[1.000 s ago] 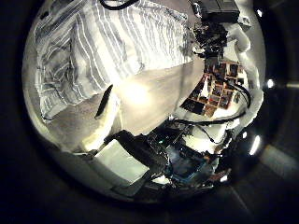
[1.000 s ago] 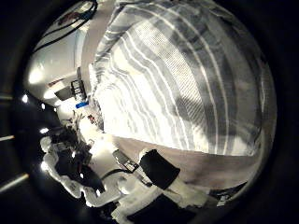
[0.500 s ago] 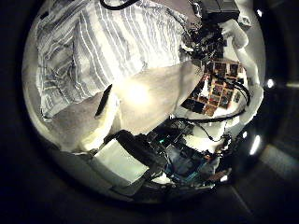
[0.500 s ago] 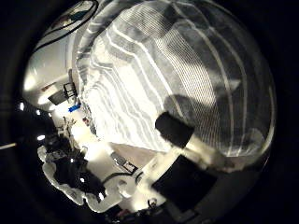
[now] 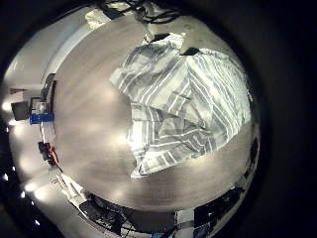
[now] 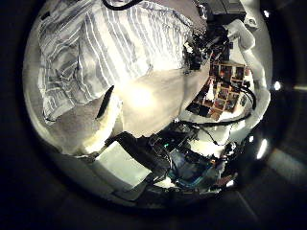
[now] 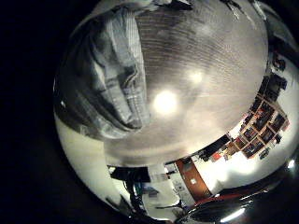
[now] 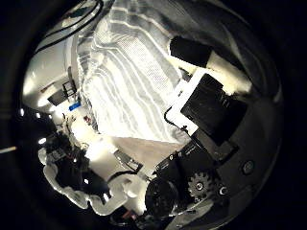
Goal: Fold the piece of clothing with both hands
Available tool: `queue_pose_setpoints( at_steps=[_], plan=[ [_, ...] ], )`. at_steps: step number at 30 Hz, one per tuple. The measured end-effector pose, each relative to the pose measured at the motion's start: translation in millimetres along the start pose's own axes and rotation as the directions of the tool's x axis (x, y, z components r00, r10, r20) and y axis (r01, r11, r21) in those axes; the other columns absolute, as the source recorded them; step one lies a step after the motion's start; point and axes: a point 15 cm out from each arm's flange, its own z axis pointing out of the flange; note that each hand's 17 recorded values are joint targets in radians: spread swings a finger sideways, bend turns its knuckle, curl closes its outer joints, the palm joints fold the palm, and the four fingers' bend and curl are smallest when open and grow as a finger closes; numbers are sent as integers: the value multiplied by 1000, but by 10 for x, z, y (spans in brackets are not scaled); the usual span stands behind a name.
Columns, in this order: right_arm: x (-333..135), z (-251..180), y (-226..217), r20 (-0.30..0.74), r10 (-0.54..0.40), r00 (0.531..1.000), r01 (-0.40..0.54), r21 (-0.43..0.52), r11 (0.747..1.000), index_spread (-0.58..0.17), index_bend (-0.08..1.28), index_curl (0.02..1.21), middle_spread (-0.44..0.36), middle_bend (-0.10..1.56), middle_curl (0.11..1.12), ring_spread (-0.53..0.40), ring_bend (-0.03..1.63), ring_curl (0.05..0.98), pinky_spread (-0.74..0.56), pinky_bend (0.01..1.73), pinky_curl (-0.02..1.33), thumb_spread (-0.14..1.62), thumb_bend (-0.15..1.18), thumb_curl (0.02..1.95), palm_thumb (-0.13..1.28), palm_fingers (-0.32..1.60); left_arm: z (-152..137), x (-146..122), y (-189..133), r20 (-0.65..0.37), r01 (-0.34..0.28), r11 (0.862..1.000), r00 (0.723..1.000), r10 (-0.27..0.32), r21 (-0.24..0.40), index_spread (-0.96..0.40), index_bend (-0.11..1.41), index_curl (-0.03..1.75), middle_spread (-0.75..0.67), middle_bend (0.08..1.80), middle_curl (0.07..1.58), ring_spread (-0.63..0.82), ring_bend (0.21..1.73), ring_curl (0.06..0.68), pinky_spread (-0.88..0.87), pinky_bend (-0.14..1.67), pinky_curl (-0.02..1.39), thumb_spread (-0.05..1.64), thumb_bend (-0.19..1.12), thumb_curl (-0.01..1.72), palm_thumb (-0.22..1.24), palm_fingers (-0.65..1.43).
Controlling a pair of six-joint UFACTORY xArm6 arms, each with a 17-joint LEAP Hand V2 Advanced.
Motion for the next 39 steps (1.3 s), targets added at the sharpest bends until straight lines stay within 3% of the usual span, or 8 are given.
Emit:
queue_pose_setpoints(
  at_steps=[5,11,20,24,31,39],
  plan=[
    [111,-119,-18,88,25,996,-26,17,1000,-379,858,596,-210,1119,655,-224,1296,492,-363,1237,421,990,19,524,951,1351,-14,-3,16,0,1,1000,1000,-1,0,55,172,349,290,187,331,463,571,219,530,293,330,1135,-19,361,581,106],
    [221,-264,56,79,13,997,-17,45,999,-345,970,696,-178,1233,688,-198,1388,538,-279,1333,492,1002,33,585,1048,1244,192,82,-5,-14,-12,999,1000,12,-40,55,174,349,290,184,329,463,570,218,530,295,331,1136,-19,361,581,103],
    [892,-409,378,126,43,991,-52,68,996,-324,993,769,-149,1299,689,-179,1439,564,-231,1373,549,1033,13,660,1082,1189,249,350,-51,-11,-48,997,999,47,-53,55,175,352,303,184,325,467,564,219,531,295,329,1136,-19,361,581,100],
    [1209,-507,520,94,67,993,-76,88,993,-317,989,789,-143,1311,684,-176,1445,567,-224,1373,563,1043,2,683,1086,1182,303,455,-60,-12,-62,996,998,61,-62,55,176,354,304,184,324,469,561,219,531,296,329,1136,-19,361,581,98],
    [1725,-688,691,101,118,988,-130,129,983,-314,971,826,-137,1331,676,-174,1452,570,-212,1362,589,1057,-8,724,1082,1174,546,742,-162,-17,-96,992,995,95,-77,55,176,356,304,182,321,470,561,220,531,299,329,1146,-22,357,565,97],
    [1701,-963,900,108,117,987,-134,159,978,-314,956,856,-135,1341,666,-173,1454,569,-209,1345,611,1059,-9,756,1071,1175,953,758,-219,-21,-88,993,996,86,-85,55,176,358,300,182,318,471,561,222,531,301,328,1163,-18,352,550,96]
  ],
)
